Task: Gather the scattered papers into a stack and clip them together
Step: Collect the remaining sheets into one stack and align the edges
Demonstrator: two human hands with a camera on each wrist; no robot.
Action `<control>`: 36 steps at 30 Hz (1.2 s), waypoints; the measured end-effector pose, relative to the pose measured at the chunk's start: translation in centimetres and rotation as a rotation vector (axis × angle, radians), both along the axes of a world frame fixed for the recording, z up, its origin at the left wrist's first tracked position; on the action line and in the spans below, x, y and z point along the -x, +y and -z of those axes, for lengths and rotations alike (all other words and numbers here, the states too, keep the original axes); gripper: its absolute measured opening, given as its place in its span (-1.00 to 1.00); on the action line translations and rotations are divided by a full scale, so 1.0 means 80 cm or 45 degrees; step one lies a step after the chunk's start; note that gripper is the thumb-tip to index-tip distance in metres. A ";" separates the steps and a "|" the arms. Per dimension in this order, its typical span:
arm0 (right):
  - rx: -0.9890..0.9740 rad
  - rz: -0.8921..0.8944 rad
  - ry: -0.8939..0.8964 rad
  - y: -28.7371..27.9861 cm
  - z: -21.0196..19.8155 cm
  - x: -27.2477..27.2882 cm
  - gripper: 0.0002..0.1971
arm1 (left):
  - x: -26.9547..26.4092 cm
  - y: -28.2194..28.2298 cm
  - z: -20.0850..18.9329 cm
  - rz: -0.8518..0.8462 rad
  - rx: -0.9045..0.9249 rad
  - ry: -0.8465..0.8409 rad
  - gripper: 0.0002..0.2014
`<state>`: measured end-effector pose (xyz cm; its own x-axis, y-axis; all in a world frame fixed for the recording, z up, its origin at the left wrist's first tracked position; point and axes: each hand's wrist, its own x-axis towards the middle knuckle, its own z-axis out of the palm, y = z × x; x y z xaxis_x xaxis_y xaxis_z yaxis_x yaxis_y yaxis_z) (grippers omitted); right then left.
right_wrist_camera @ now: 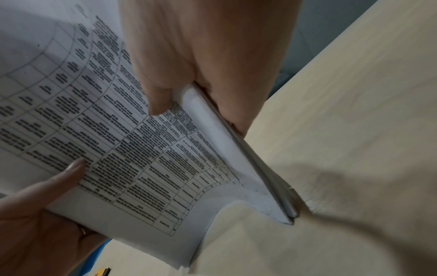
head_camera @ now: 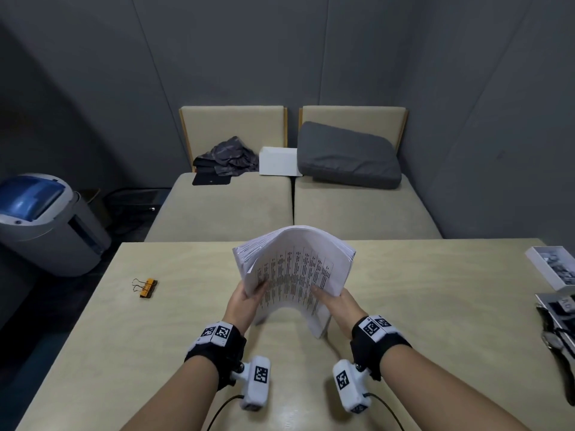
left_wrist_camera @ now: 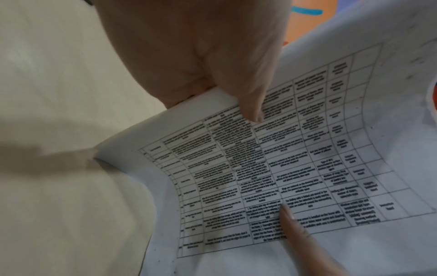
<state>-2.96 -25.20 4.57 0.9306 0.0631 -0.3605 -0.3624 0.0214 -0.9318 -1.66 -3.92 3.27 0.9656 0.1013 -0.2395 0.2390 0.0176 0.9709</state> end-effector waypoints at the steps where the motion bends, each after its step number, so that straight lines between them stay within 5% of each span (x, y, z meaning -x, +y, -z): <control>1: 0.009 0.000 0.009 -0.002 0.000 -0.001 -0.81 | 0.001 0.000 0.002 0.008 -0.021 0.006 -0.60; 8: -0.033 0.006 -0.117 -0.011 -0.032 -0.007 -0.54 | 0.000 0.014 -0.039 0.042 0.019 -0.149 -0.14; 11: -0.068 0.097 -0.207 -0.014 -0.053 -0.015 -0.30 | 0.000 0.013 -0.093 0.003 0.066 -0.284 -0.27; 14: -0.038 0.158 -0.280 -0.016 -0.066 -0.025 -0.43 | -0.008 0.012 -0.134 -0.038 0.049 -0.475 -0.21; 20: 0.014 0.164 -0.240 -0.015 -0.069 -0.023 -0.65 | -0.026 0.005 -0.163 -0.152 -0.033 -0.476 -0.81; 25: 0.177 0.104 -0.195 -0.010 -0.066 -0.010 -0.84 | -0.024 0.012 -0.163 -0.100 -0.064 -0.469 -0.92; 29: 0.350 -0.031 -0.249 -0.022 -0.104 -0.024 -0.79 | -0.024 0.025 -0.184 0.070 -0.314 -0.552 -0.95; 34: 0.743 -0.546 -0.231 -0.031 -0.156 -0.044 -0.87 | -0.023 0.027 -0.213 0.678 -0.674 -0.251 -0.31; 36: 0.944 -0.699 -0.219 -0.022 -0.162 -0.048 -0.79 | -0.021 0.012 -0.204 0.839 -0.717 -0.126 -0.43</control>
<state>0.85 -26.96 17.56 0.8829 0.3185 -0.3450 -0.0018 -0.7325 -0.6808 0.03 -2.94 19.59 0.8831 -0.4068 -0.2339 -0.0543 -0.5836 0.8102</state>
